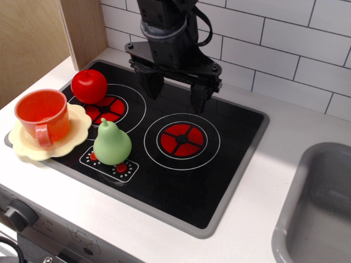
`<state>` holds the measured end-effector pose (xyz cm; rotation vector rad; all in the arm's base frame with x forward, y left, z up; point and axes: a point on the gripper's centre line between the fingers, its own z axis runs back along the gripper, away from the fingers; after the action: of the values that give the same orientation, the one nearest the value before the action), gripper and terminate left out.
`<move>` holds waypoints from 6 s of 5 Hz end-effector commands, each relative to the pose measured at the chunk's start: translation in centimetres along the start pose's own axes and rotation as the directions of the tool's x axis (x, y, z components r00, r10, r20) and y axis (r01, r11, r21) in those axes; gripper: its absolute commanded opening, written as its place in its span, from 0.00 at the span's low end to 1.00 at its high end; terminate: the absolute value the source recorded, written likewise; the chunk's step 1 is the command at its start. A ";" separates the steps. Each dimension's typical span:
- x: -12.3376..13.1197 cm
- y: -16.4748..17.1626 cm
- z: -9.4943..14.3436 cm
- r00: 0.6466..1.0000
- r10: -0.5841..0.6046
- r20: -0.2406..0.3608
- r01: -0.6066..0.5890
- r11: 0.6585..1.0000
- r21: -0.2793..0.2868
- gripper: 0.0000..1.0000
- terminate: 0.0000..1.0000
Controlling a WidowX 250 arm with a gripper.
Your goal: Take cup off plate
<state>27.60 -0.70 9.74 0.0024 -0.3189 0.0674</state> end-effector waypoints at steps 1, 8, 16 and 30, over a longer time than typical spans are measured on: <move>0.0 0.0 0.0 1.000 0.000 0.000 0.000 1.000 0.000 1.00 0.00; -9.3 11.0 5.8 0.988 0.128 -0.083 -0.129 0.992 -0.010 1.00 0.00; -9.3 12.0 0.3 0.824 0.564 -0.055 -0.548 0.818 0.176 0.00 0.00; 0.8 -3.0 -2.5 0.750 0.661 0.005 -0.661 0.750 -0.002 0.00 0.00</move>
<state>28.68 -3.43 6.23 -0.0879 -0.2681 0.7861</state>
